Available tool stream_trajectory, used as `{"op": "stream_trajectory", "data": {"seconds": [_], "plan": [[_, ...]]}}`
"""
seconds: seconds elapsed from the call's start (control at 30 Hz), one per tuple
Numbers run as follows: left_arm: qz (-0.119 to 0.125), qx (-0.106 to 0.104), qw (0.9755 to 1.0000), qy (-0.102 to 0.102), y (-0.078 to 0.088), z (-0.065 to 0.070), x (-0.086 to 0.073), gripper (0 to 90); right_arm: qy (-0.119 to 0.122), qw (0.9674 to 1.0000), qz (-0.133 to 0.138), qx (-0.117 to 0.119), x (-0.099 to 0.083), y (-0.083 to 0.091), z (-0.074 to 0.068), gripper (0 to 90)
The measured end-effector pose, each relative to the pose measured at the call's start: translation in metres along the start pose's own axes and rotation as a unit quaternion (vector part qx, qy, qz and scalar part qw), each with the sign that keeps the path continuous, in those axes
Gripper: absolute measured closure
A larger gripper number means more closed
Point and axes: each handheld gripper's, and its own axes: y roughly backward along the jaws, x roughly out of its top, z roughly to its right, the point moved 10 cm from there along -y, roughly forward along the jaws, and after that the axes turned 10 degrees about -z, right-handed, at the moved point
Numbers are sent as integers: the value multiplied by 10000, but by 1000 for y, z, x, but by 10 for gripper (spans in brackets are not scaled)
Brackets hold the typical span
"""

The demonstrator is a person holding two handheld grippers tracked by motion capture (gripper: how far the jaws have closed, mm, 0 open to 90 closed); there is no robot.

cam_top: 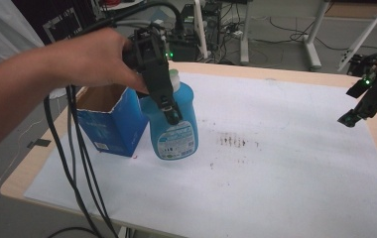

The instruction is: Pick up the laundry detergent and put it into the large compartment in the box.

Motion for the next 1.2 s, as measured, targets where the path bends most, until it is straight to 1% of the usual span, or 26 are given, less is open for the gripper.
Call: {"op": "stream_trajectory", "data": {"seconds": [0.07, 0.2, 0.27, 0.33, 0.4, 0.5, 0.6, 0.67, 0.87, 1.0, 1.07, 1.2], "plan": [[35, 9, 10000, 27, 13, -2, -2, 378, -20, 10000, 1, -8, 1, 0, 0, 25], [46, 74, 10000, -3, 39, -8, -7, 378, -8, 10000, -6, 6, 2, 0, -1, 25], [82, 112, 9999, 22, 51, -10, -10, 378, -32, 10000, 2, 5, 2, 0, -1, 25], [86, 122, 9999, -55, 63, -14, -14, 378, -34, 10000, -5, 13, 2, 0, -1, 24], [105, 109, 9999, -58, 72, -16, -17, 378, -35, 10000, -8, 18, 2, 0, -1, 25], [149, 146, 9997, -112, 87, -18, -23, 378, -39, 10000, -11, 21, 2, 0, -1, 25], [239, 154, 9995, -113, 98, -21, -28, 378, -55, 10000, -20, 32, 1, 0, 0, 25], [298, 146, 9994, -108, 103, -24, -32, 378, -63, 10000, -13, 32, 2, 0, -1, 25], [321, 81, 9994, -50, 109, -32, -49, 378, -43, 10000, 2, 6, 3, 0, -1, 25], [349, 157, 9992, -73, 112, -40, -59, 379, -71, 10000, 8, 0, 4, 1, -1, 25], [366, 226, 9991, -56, 114, -45, -64, 379, -82, 10000, -3, 8, 4, 1, -1, 25], [409, 259, 9988, 25, 117, -55, -75, 379, -90, 10000, -16, 5, 5, 1, -1, 25]]}}
